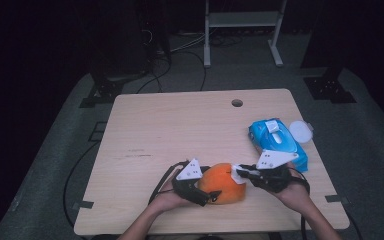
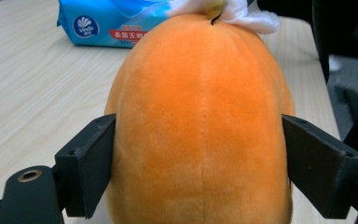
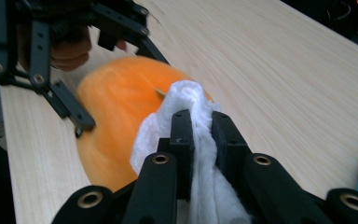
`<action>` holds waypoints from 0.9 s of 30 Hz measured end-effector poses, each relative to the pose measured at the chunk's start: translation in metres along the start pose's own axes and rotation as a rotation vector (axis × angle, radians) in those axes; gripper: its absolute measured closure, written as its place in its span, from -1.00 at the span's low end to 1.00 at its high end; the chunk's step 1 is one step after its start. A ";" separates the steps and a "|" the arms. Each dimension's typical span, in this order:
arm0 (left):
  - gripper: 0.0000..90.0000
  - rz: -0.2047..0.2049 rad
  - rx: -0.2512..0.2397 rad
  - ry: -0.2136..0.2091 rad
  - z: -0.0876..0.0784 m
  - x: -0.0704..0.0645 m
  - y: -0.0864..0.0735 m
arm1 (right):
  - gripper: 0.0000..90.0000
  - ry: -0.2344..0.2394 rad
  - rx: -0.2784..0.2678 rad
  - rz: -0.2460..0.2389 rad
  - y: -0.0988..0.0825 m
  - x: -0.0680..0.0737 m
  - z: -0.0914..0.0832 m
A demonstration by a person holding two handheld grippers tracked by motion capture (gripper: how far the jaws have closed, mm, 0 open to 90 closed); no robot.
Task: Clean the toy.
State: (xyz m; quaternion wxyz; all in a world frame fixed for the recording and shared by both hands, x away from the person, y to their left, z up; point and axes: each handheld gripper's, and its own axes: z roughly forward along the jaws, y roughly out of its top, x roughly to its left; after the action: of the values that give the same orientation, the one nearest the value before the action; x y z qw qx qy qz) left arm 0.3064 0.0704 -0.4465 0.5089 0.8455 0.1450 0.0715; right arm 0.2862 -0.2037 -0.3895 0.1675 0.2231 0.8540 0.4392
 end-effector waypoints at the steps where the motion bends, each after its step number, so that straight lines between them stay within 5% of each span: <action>1: -0.65 -0.006 -0.004 -0.001 0.000 0.001 -0.001 | 0.76 -0.006 0.005 0.026 -0.005 -0.006 -0.003; 11: -0.65 0.003 0.000 0.006 0.000 0.000 0.000 | 0.76 -0.019 0.016 0.022 -0.006 -0.009 -0.006; 18: -0.61 0.117 0.025 0.021 0.003 -0.012 0.007 | 0.76 -0.001 0.012 0.022 -0.003 -0.004 -0.001; 21: -0.61 0.163 0.031 0.023 0.005 -0.019 0.010 | 0.76 0.043 -0.020 0.033 0.003 0.000 0.001; 24: -0.62 0.162 0.034 0.023 0.005 -0.020 0.010 | 0.76 0.046 -0.018 0.020 0.006 0.003 0.002; 27: -0.73 0.117 0.028 0.002 0.003 -0.014 0.010 | 0.76 0.052 -0.014 0.019 0.004 0.002 0.003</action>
State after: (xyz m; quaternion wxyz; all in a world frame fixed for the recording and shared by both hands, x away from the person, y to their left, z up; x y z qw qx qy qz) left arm 0.2954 0.0591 -0.4387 0.4920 0.8594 0.0969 0.0998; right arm 0.2868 -0.1986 -0.3880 0.1427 0.2184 0.8528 0.4525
